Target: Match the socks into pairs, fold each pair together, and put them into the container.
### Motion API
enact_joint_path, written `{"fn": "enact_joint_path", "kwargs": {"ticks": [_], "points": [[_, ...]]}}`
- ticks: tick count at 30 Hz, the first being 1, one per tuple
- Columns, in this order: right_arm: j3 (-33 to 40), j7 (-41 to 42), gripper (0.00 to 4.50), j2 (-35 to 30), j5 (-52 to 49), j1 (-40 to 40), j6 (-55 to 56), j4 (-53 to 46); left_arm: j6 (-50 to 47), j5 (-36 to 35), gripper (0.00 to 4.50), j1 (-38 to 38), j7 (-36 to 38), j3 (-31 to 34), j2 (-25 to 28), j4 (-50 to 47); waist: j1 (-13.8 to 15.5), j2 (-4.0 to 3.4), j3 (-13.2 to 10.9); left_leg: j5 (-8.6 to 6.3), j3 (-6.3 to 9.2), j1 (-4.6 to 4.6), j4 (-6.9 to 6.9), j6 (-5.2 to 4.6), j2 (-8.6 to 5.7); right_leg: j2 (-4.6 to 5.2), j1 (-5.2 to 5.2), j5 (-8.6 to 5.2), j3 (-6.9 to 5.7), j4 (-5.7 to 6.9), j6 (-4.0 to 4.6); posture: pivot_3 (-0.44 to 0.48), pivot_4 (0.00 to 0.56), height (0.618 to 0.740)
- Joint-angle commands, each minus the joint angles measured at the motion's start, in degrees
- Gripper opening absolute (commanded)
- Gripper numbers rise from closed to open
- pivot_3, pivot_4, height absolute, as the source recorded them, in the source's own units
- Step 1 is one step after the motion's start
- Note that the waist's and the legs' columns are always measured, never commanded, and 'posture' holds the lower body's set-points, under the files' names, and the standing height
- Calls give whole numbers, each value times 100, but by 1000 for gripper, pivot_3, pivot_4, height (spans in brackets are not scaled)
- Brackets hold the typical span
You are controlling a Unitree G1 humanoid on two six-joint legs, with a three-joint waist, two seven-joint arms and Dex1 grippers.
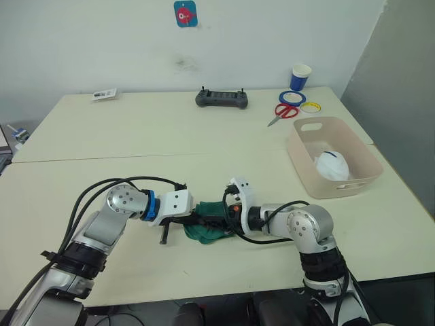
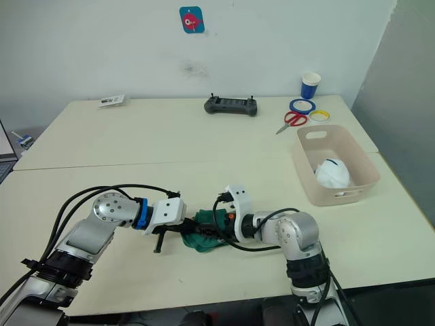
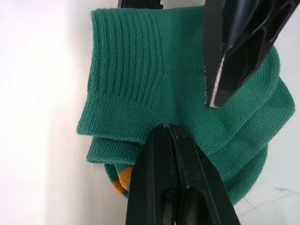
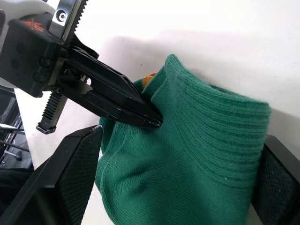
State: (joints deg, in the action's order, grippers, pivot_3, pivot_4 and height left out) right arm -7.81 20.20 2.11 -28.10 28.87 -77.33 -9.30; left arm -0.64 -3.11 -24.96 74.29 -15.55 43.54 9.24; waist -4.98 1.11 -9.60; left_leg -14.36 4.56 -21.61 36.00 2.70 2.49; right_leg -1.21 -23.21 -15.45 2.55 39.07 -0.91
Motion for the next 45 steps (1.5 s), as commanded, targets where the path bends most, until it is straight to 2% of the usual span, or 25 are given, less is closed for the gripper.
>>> {"fn": "enact_joint_path", "kwargs": {"ticks": [1, 5, 6, 13, 20, 25, 32, 35, 39, 41, 45], "points": [[-73, 42, 4087, 41, -94, 22, 28, -14, -47, 265, 0, 166, 5, -176, 75, 249, 0, -1, 0, 0, 0, 0, 0, 0, 0, 0, 0, 0, 0, 0, 0, 0, 150, 740], [-69, 25, 2872, 62, -104, 20, 70, -13, -22, 276, 0, 111, 12, -180, 59, 326, 0, -2, -2, 0, 0, -2, -1, 0, 0, 0, -2, 0, 0, 0, 0, 0, 150, 740], [-70, 17, 2434, 71, -101, 17, 85, -13, -27, 272, 0, 88, 12, -179, 48, 345, 0, -2, -2, 0, 0, -2, -1, 0, 0, 0, -2, 0, 0, -1, 0, 0, 150, 740], [-55, -91, 88, 119, -60, -35, 192, -14, -84, 191, 0, 34, 1, -102, 34, 387, 0, -4, -3, 0, 0, -3, -1, 0, 2, -2, -4, 0, 0, -1, 0, 0, 150, 740], [152, -149, 37, -205, -107, -187, 174, -444, -613, -400, 0, 35, -5, 220, -54, 72, 9, -7, -6, 0, 1, -9, -1, 0, 4, -3, -8, 0, -1, -3, 0, 0, 150, 740], [548, -153, 37, -723, -312, -555, 36, -1581, -1556, -1094, 0, -188, 72, 389, -234, -632, 67, -11, -21, 0, 3, -48, -1, 0, 2, -2, -35, -1, -3, -11, -1, 0, 150, 740], [1519, -362, 0, -1083, -695, -1548, -373, -3633, -2944, -1922, 2160, -1261, -248, 478, -950, -1272, 203, -3, -30, 0, 5, -83, 4, 1, 1, -1, -52, -1, -12, -19, -2, 0, 150, 740], [1913, -375, 0, -1239, -848, -1971, -444, -4392, -3092, -2002, 3080, -1528, -298, 455, -1099, -1323, 173, -4, -31, 0, 3, -83, 4, 1, 1, -1, -52, -2, -10, -21, -3, 0, 150, 740], [2975, -490, 0, -1720, -1577, -2370, -173, -5055, -3100, -2056, 4361, -1786, -283, 390, -1264, -1306, 154, -5, -34, 1, -4, -71, 3, 1, 2, -3, -52, -2, -3, -14, -3, 0, 150, 740], [3436, -677, 0, -2118, -2117, -2407, 59, -5070, -3128, -2077, 4468, -1847, -208, 355, -1264, -1329, 158, -3, -37, 1, -4, -68, 5, 1, 2, -3, -48, -2, -3, -12, -3, 0, 150, 740], [4856, -659, 0, -3593, -2635, -1998, 254, -5021, -3152, -2064, 4468, -1998, -28, 257, -1255, -1316, 170, -8, -65, 1, -6, -67, 9, 1, -13, 1, -40, -1, 11, -14, -3, 0, 150, 740]]}}
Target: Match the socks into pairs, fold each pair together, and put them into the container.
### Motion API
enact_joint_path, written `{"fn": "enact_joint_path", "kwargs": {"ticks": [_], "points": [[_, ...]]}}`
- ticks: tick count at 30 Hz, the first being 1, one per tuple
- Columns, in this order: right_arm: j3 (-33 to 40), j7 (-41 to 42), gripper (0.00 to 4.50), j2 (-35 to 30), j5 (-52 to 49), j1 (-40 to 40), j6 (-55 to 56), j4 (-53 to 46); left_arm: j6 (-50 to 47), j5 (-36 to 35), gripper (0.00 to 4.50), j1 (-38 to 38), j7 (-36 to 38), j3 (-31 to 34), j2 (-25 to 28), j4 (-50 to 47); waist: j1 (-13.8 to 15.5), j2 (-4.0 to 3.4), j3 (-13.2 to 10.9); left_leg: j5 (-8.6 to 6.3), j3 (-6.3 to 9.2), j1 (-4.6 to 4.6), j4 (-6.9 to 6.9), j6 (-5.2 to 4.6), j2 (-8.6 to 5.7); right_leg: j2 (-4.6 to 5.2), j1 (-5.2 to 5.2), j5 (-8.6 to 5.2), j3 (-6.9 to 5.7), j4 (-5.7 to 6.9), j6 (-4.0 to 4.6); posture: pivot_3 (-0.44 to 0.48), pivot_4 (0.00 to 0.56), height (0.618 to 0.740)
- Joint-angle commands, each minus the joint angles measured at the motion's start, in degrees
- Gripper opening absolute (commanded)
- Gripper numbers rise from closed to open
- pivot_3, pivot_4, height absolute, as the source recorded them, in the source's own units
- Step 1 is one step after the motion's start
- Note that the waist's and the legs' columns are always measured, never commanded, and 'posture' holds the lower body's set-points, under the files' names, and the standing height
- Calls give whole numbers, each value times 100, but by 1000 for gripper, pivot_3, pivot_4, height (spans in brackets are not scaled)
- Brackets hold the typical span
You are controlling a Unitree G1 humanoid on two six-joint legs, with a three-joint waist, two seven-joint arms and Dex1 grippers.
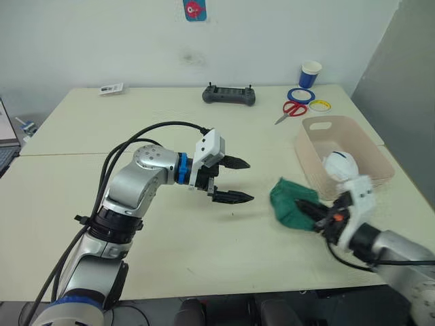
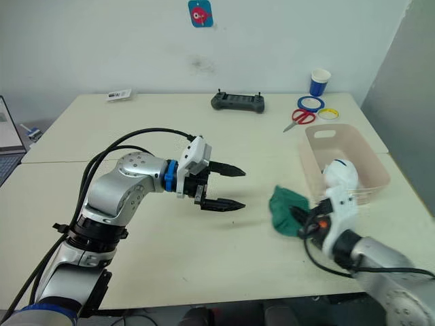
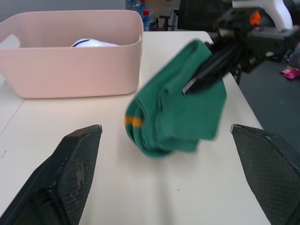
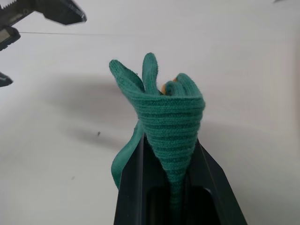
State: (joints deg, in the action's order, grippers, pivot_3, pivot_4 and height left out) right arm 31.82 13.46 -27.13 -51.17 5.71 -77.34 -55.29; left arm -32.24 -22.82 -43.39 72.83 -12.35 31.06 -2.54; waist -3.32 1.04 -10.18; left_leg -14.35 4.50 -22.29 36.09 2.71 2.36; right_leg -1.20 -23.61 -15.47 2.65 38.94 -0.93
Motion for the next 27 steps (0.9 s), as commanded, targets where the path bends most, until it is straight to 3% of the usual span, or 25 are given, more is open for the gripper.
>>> {"fn": "enact_joint_path", "kwargs": {"ticks": [1, 3, 6, 9, 12, 19, 22, 27], "points": [[1101, 43, 0, -1036, -354, 452, 258, -305, 17, -90, 4468, -175, 155, -79, -10, -128, 4, -1, -7, 0, -1, 0, 0, 0, -8, 5, 2, 0, 3, -2, 0, 0, 150, 740], [1214, 292, 0, -2041, -19, 610, 450, 13, 50, -91, 4468, -217, 231, -116, -18, -113, 7, 1, -11, 0, 1, 0, -3, 0, -10, 8, 6, 0, 0, -10, 0, 0, 150, 740], [786, 709, 0, -3361, 1045, 490, 1303, 639, -18, -144, 4468, -281, 273, -132, -70, -126, 12, 7, -27, 0, 2, -2, -6, -1, -12, 11, 7, -1, -4, -22, 0, 0, 150, 740], [-235, 1148, 0, -4313, 2636, -52, 3051, 1598, -70, -169, 4468, -308, 277, -148, -122, -170, 15, 14, -31, 0, -2, -6, -3, -1, -13, 15, 10, -1, -2, -33, -1, 0, 150, 740], [-1281, 1413, 0, -4822, 3978, -244, 4921, 2693, -107, -175, 4468, -300, 242, -164, -156, -252, 6, 20, -35, 0, -11, -8, -2, 0, -20, 25, 13, 0, 5, -42, -4, 0, 150, 740], [-3339, 1673, 0, -4548, 5956, 1294, 7538, 5263, -177, -214, 4468, -124, 114, -164, -100, -551, -11, 10, -49, 1, -18, -5, 0, 2, -28, 34, 11, 0, 15, -36, -8, 0, 150, 740], [-3739, 1944, 0, -4266, 6308, 1853, 8007, 5892, -209, -224, 4468, -82, 47, -175, -103, -641, 6, 8, -53, 1, -16, -3, 0, 2, -29, 34, 11, 0, 13, -31, -8, 0, 150, 740], [-4078, 2765, 0, -3932, 6450, 2254, 7875, 6236, -223, -201, 4468, -65, -68, -210, -151, -685, 32, 7, -53, 3, -15, -4, 4, 4, -29, 35, 11, -1, 13, -25, -8, 0, 150, 740]]}}
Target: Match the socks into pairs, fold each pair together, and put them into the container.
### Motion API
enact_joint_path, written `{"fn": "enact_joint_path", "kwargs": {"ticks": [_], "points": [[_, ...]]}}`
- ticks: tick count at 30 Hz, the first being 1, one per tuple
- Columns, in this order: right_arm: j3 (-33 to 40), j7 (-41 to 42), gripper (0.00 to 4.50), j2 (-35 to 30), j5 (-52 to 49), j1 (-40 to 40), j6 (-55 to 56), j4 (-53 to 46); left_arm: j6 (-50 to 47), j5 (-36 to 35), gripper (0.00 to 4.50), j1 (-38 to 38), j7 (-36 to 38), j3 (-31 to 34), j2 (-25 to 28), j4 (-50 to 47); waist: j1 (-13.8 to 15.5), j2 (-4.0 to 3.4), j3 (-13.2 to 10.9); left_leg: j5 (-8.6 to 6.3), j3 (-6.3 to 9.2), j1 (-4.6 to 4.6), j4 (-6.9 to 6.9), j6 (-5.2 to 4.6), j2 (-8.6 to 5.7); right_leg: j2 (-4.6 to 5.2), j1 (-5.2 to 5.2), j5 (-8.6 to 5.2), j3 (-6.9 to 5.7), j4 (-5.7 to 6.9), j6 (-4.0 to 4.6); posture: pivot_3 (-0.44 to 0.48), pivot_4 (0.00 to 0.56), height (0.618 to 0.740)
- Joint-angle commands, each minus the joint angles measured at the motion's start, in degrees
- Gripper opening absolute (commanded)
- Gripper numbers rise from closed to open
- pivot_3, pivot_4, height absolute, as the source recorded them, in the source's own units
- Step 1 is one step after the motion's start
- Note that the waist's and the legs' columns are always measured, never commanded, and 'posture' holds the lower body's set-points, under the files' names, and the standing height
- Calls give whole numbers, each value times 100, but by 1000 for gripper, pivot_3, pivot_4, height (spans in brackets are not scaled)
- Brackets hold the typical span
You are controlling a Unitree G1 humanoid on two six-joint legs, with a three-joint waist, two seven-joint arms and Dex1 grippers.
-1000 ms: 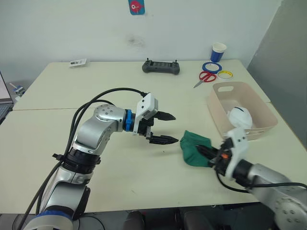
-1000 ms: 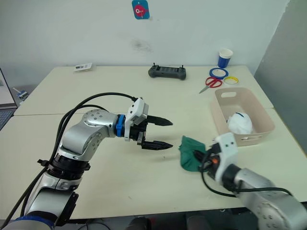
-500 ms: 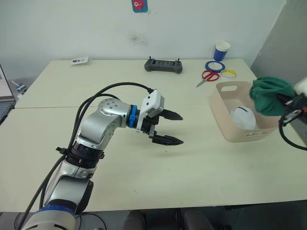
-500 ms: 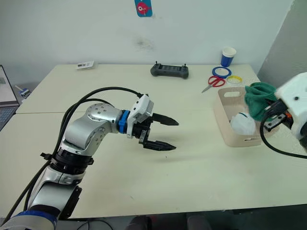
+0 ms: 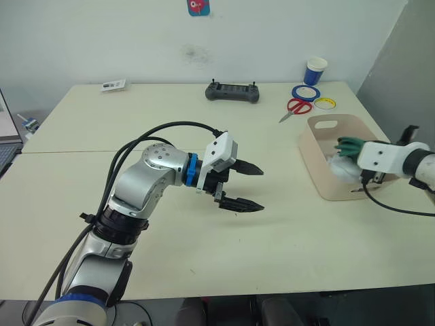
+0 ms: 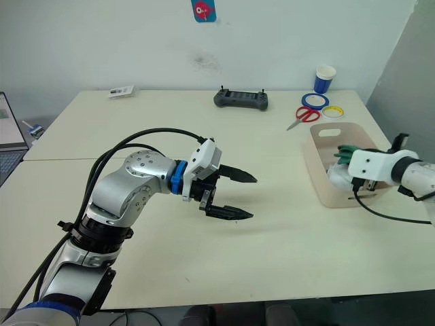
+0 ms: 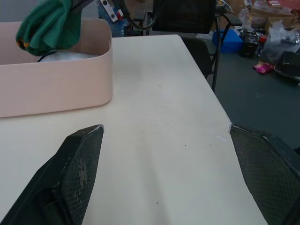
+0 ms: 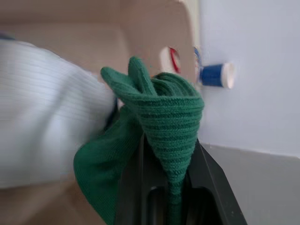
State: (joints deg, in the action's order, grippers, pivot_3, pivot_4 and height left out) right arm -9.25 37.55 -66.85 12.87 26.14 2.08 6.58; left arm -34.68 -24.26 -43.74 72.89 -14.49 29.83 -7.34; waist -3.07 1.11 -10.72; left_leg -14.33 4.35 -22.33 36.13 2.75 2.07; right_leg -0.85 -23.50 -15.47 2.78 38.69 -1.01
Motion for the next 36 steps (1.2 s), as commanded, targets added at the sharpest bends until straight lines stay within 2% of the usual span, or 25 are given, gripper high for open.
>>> {"fn": "enact_joint_path", "kwargs": {"ticks": [1, 2, 6, 9, 13, 16, 19, 26, 31, 36], "points": [[53, 525, 0, 119, -53, 284, -229, 16, 30, -43, 4468, -28, -97, -6, -39, -204, 10, 0, 0, 1, 0, 0, 1, 2, -1, 2, 0, 0, 0, 2, 0, 0, 150, 740], [115, 627, 0, 204, -147, 390, -436, -31, 38, -30, 4468, -31, -121, -14, -49, -199, 4, -1, -1, 2, 0, 0, 3, 3, -1, 2, 0, 0, 1, 3, 0, 0, 150, 740], [411, 1261, 1237, 320, -633, 599, -1417, -366, 56, -8, 4500, -40, -190, -41, -67, -187, 21, -4, -2, 0, 3, 3, 15, 0, -4, 3, 0, 0, 1, 21, 0, 0, 150, 740], [687, 2053, 2366, 69, -1241, 574, -2413, -942, 67, -8, 4500, -32, -226, -50, -54, -197, 38, -5, -3, 0, 10, 2, 24, -1, -4, 3, 5, 0, -6, 25, 0, 0, 150, 740], [1159, 2663, 3591, -250, -1997, 666, -3442, -1707, 82, -17, 4500, -3, -247, -37, -1, -225, 43, -8, -5, -1, 10, 1, 33, -3, -6, 4, 7, 0, -5, 26, 0, 0, 150, 740], [1467, 2571, 3591, -220, -2336, 958, -3964, -1867, 91, -26, 4500, 16, -247, -31, 28, -240, 31, -9, -5, -2, 10, 2, 38, -3, -6, 4, 8, 0, -6, 28, -1, 0, 150, 740], [1557, 2126, 3591, -33, -2279, 1229, -4177, -1615, 102, -22, 4500, 13, -240, -32, 41, -222, 32, -9, -5, -2, 11, 1, 52, -3, -6, 4, 12, 2, -7, 32, -3, 0, 150, 740], [1065, 1295, 3591, 615, -1717, 777, -3809, -748, 153, 14, 4500, -35, -226, -38, 48, -133, 39, -9, -5, -2, 11, -2, 75, -4, -19, 15, 23, 9, -2, 29, -15, 0, 150, 740], [974, 1213, 3591, 637, -1534, 416, -3530, -553, 96, -10, 4500, 43, -276, 37, 137, -219, 47, -12, -6, -2, 11, -8, 74, -4, -20, 15, 19, 9, -3, 30, -15, 0, 150, 740], [1041, 1133, 3591, 688, -1568, 500, -3523, -613, 65, -34, 4500, 112, -336, 55, 195, -273, 18, -13, -6, -2, 13, -5, 74, -4, -19, 14, 19, 9, -4, 32, -15, 0, 150, 740]]}}
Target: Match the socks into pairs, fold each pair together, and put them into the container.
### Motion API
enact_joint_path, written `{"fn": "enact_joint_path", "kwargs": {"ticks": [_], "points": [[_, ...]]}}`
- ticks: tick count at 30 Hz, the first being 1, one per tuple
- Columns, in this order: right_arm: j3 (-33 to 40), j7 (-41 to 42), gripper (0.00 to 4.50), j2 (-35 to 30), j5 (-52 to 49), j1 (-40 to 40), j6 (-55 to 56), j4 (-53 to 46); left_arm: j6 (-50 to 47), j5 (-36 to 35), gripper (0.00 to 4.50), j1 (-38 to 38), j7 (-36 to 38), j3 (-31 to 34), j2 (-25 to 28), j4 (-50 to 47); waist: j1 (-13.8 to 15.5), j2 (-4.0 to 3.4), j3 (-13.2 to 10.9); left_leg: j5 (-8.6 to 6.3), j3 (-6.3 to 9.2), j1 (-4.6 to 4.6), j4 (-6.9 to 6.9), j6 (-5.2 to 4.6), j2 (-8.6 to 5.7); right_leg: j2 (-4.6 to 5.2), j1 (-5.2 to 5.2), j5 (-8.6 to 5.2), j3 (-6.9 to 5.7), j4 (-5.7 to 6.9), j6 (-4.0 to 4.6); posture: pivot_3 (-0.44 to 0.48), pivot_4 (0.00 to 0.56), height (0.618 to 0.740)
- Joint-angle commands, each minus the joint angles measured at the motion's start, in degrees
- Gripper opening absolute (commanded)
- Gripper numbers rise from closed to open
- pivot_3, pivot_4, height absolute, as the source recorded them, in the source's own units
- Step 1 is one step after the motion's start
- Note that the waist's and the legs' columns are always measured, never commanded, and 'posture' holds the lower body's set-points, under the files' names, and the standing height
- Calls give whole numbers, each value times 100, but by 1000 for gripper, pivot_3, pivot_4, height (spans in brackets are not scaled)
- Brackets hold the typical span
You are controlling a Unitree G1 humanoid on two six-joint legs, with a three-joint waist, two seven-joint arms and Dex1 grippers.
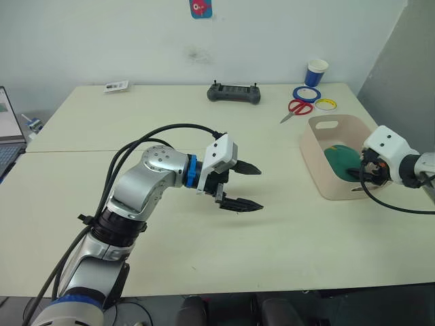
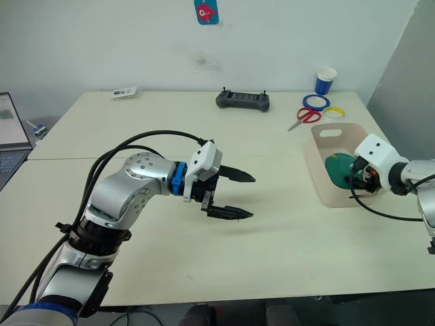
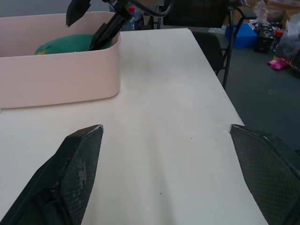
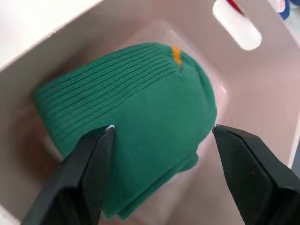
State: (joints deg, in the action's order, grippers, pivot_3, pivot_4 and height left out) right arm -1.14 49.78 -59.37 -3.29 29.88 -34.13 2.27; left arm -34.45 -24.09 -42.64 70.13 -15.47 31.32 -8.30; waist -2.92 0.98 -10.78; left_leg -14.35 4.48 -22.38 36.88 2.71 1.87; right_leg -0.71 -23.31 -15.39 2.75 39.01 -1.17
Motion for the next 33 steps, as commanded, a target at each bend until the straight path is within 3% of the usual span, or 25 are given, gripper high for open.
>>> {"fn": "enact_joint_path", "kwargs": {"ticks": [1, 5, 10, 13, 17, 24, 29, 33], "points": [[255, -107, 3591, -68, 43, 135, 115, -213, 27, -61, 4500, 5, -87, 183, 54, -175, 5, 0, 0, 0, 0, 0, 1, 0, 0, 0, 0, 0, 0, 0, 0, 0, 150, 740], [877, -228, 3591, -100, -294, 214, -119, -718, 24, -15, 4500, 73, -305, 445, 236, -83, 0, -1, -1, 0, -1, -1, 4, 0, -1, 0, 2, 2, 2, 0, -3, 0, 150, 740], [2056, -546, 3591, 407, -1062, -165, -527, -2350, 544, 539, 4500, 603, -939, 981, 777, 280, -7, -2, 1, 0, 9, 2, -2, 0, 2, -3, 2, 2, -4, 1, -3, 0, 150, 740], [2231, -885, 3591, 845, -1260, -589, -700, -3315, 804, 844, 4500, 1157, -1409, 1358, 1055, 300, 10, -2, 1, 0, 12, 1, -6, 0, 6, -4, 2, 2, -8, -1, -3, 0, 150, 740], [1849, -1610, 3591, 2059, -1257, -1662, -248, -4497, 770, 953, 4500, 2540, -2110, 2291, 1273, -31, 7, 2, 3, 0, 12, -2, -8, 0, 7, 0, 1, 2, -5, -3, -3, 0, 150, 740], [1397, -2126, 3591, 3383, -793, -3866, 1303, -4254, 1570, 1146, 4500, 4076, -3159, 3202, 750, -59, 183, 6, 5, 0, 7, -1, -1, 3, -10, 34, 12, 2, -20, -2, -4, 0, 150, 740], [1597, -2278, 3591, 3703, -766, -4780, 1736, -4112, 1633, 1233, 4500, 4722, -3604, 3558, 617, -156, 151, 10, 9, 4, -21, 3, 5, 10, -16, 56, 15, -1, -6, -2, 11, 0, 150, 740], [1315, -2399, 3591, 3710, -306, -5137, 2241, -4128, 1873, 1262, 4500, 4876, -3649, 3528, 590, -30, 130, 11, 10, 4, -23, 11, 1, 10, -13, 55, 15, -2, -7, -1, 12, 0, 150, 740]]}}
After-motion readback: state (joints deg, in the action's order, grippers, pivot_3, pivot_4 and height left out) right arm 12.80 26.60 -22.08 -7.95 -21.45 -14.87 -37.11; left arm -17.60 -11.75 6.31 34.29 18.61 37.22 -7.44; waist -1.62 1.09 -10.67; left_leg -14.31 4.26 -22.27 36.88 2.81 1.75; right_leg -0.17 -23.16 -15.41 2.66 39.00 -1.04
